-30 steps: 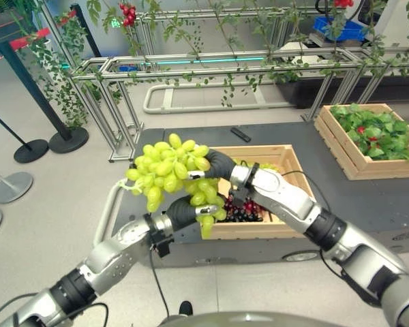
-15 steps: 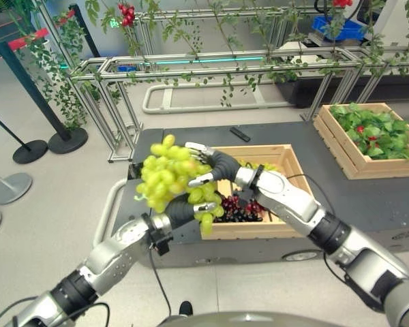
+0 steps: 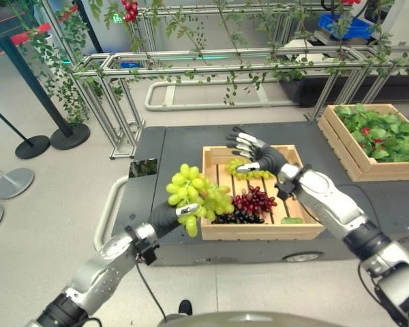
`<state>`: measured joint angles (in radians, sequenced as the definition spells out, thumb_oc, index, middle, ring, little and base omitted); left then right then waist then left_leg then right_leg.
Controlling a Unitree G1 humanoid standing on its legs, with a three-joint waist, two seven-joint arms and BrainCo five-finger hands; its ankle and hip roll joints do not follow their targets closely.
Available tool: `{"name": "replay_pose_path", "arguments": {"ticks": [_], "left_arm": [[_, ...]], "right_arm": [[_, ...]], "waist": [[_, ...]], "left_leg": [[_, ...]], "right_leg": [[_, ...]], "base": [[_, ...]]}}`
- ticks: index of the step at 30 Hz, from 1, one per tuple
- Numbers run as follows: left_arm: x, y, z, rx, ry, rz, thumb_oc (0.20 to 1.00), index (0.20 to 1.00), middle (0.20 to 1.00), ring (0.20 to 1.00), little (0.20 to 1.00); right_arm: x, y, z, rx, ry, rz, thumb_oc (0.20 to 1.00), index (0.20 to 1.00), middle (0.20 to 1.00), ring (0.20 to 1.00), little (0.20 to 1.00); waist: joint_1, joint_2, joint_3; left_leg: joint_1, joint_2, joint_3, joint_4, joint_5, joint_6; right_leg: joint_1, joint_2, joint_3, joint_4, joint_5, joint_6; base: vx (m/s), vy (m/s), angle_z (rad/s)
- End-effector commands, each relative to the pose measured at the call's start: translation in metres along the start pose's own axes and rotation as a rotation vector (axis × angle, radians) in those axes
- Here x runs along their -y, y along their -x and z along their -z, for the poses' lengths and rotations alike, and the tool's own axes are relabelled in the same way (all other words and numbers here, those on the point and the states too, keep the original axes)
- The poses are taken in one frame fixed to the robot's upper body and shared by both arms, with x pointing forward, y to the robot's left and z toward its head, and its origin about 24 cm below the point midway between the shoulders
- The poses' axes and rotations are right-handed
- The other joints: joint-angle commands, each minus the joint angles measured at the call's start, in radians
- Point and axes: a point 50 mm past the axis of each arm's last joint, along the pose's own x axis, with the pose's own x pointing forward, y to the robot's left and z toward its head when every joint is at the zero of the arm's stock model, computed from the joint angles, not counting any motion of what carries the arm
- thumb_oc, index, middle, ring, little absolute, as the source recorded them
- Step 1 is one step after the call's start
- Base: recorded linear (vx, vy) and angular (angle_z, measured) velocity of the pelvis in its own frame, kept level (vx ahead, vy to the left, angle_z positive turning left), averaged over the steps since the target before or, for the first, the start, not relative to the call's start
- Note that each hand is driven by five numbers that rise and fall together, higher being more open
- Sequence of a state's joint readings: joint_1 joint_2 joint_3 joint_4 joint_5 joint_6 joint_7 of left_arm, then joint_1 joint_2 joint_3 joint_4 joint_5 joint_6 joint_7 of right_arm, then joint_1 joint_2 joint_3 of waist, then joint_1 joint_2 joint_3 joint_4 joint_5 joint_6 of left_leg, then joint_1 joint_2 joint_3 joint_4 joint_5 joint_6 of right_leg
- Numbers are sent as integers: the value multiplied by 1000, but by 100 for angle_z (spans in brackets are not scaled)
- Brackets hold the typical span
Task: Pick up the fruits from the basket on one side to the basket on the other side
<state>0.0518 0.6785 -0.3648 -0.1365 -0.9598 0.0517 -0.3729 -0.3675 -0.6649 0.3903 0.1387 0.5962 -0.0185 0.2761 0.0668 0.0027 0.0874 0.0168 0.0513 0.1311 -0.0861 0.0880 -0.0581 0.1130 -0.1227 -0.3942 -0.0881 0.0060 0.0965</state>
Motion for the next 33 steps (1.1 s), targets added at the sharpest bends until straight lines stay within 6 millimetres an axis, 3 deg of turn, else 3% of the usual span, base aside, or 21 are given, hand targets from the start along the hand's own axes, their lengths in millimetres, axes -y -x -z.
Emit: {"name": "replay_pose_path", "arguments": {"ticks": [1, 7, 16, 18, 25, 33], "left_arm": [[0, 3, -41, 196, -96, 35, 200, 200, 200, 200, 200], [-8, 12, -42, 208, -119, -24, 200, 200, 200, 200, 200], [-20, 29, -48, 303, -182, -163, 200, 200, 200, 200, 200], [-24, 37, -53, 350, -234, -221, 200, 200, 200, 200, 200], [-33, 54, -38, 416, -154, -354, 200, 200, 200, 200, 200], [-34, 60, -33, 444, -167, -419, 200, 200, 200, 200, 200]], "right_arm": [[18, 5, -16, 97, 76, 96, 1000, 1000, 1000, 1000, 1000], [34, 25, 5, 61, 27, 249, 1000, 1000, 1000, 1000, 1000], [43, 49, 12, 76, 47, 380, 1000, 1000, 1000, 1000, 1000], [48, 62, 21, 75, 12, 466, 1000, 1000, 1000, 1000, 1000], [52, 86, 33, 50, -14, 551, 1000, 1000, 1000, 1000, 1000], [65, 94, 19, 59, 76, 571, 1000, 1000, 1000, 1000, 1000]], "waist": [[10, -60, -26], [3, -53, -25], [1, -40, -23], [4, -27, -23], [7, 1, -10], [25, 31, 22]], "left_leg": [[46, -31, 0, 8, -68, 22], [45, -32, 1, 8, -69, 23], [48, -37, -3, 10, -74, 25], [43, -42, -12, 11, -73, 23], [48, -37, -43, 36, -80, 15], [43, -18, -105, 97, -88, -2]], "right_leg": [[-39, -45, -14, 37, 64, 54], [-40, -45, -10, 36, 62, 53], [-32, -50, -7, 27, 63, 57], [-32, -60, -5, 20, 67, 60], [-8, -71, -15, 28, 52, 44], [43, -77, -55, 61, 4, 19]], "base": [[0, 0, 0], [0, 0, 0], [0, 0, 0], [0, 0, 0], [15, -36, 7], [22, -89, 26]]}}
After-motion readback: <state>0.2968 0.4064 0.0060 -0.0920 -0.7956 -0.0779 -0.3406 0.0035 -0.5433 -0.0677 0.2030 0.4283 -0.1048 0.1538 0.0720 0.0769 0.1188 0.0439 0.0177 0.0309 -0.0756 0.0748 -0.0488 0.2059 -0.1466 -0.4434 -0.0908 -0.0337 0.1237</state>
